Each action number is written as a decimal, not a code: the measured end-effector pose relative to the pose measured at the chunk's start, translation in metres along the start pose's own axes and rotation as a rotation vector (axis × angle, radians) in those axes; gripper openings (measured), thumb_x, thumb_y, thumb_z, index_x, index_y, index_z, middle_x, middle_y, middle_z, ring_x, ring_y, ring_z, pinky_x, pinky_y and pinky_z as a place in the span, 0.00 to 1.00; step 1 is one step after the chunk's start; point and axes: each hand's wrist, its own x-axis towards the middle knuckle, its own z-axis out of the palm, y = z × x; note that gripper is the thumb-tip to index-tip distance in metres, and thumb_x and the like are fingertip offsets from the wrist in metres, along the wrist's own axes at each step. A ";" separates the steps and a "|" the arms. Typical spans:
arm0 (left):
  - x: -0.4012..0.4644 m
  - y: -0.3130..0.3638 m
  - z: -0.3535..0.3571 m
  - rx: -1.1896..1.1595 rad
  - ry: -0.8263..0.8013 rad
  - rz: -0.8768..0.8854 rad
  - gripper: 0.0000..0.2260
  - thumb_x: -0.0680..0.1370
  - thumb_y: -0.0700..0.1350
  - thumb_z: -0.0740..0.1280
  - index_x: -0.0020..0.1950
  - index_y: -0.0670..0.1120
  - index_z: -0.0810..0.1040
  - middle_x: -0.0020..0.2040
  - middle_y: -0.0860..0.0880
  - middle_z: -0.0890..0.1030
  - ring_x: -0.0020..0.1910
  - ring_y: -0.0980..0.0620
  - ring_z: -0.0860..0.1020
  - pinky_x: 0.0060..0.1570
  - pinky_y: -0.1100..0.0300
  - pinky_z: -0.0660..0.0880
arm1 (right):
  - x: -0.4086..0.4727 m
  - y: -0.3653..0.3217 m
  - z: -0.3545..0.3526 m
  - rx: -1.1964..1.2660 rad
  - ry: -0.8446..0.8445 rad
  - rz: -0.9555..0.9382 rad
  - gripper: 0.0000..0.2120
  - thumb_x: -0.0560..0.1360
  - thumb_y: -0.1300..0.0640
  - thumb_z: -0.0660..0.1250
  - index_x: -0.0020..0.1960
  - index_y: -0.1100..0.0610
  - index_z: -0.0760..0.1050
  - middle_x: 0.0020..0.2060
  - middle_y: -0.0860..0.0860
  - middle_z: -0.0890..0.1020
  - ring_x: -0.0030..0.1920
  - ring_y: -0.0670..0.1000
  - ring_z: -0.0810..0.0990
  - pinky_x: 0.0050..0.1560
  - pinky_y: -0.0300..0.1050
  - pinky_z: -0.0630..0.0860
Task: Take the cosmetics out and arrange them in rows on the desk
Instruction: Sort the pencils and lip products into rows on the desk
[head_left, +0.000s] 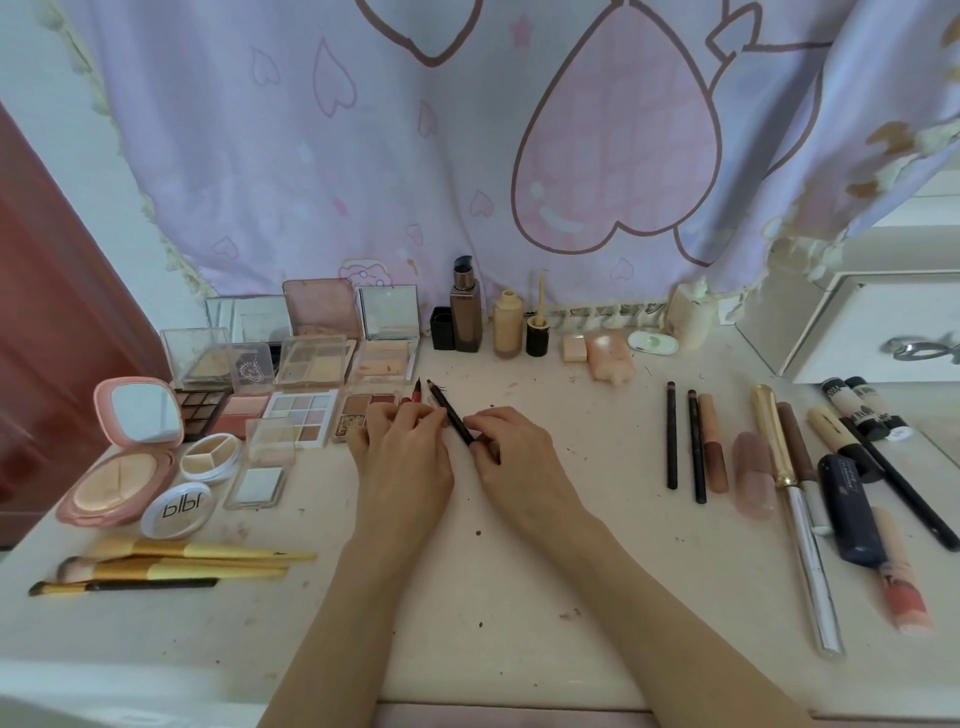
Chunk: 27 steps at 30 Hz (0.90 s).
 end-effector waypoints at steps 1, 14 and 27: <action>0.000 0.000 -0.001 -0.001 -0.005 -0.003 0.16 0.73 0.40 0.56 0.54 0.43 0.81 0.52 0.46 0.81 0.53 0.40 0.71 0.47 0.54 0.55 | 0.000 -0.001 0.000 0.010 0.001 -0.005 0.14 0.77 0.66 0.59 0.60 0.62 0.76 0.56 0.56 0.78 0.54 0.54 0.77 0.54 0.32 0.65; -0.001 -0.002 0.000 -0.002 -0.024 -0.034 0.18 0.75 0.33 0.59 0.63 0.45 0.76 0.62 0.48 0.77 0.56 0.43 0.68 0.50 0.55 0.55 | 0.001 -0.003 0.002 -0.150 -0.195 -0.115 0.20 0.79 0.64 0.55 0.71 0.59 0.65 0.71 0.53 0.68 0.74 0.53 0.60 0.70 0.38 0.53; 0.004 -0.007 0.000 -0.042 -0.057 -0.090 0.14 0.80 0.42 0.59 0.64 0.45 0.75 0.65 0.49 0.75 0.59 0.44 0.67 0.56 0.55 0.57 | 0.001 0.000 0.003 -0.288 -0.239 -0.195 0.25 0.77 0.68 0.55 0.73 0.57 0.61 0.73 0.51 0.63 0.74 0.51 0.58 0.73 0.44 0.49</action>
